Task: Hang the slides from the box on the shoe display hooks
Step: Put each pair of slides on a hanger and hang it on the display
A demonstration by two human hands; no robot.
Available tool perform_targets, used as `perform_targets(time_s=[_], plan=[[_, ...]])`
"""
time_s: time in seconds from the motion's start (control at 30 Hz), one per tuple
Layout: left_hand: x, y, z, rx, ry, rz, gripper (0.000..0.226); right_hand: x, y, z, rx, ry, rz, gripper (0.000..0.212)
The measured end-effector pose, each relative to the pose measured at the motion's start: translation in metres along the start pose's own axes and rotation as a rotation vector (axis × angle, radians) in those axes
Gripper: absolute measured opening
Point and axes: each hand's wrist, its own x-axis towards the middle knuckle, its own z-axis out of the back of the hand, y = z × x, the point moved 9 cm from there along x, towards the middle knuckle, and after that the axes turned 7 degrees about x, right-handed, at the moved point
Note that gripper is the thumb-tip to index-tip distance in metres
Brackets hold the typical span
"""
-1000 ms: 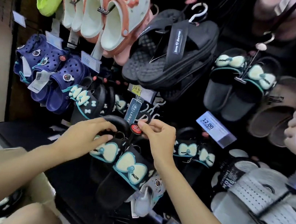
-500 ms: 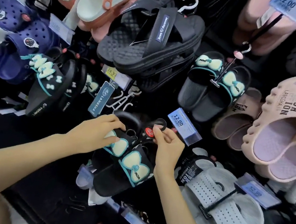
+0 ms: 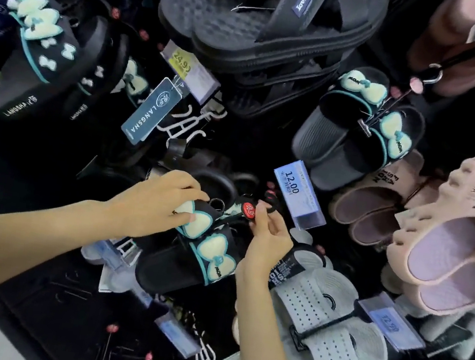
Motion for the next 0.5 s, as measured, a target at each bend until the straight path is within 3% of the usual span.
perform_targets(time_s=[0.2, 0.37, 0.5], plan=[[0.011, 0.001, -0.019, 0.126, -0.007, -0.092, 0.055, 0.021, -0.011, 0.004, -0.003, -0.033, 0.021, 0.015], [0.020, 0.010, -0.027, 0.060, 0.098, -0.049, 0.063, 0.036, -0.022, 0.008, 0.028, -0.068, 0.017, 0.023], [0.026, 0.009, -0.024, -0.092, 0.132, -0.005, 0.057, 0.051, -0.028, 0.010, 0.074, -0.095, 0.012, 0.009]])
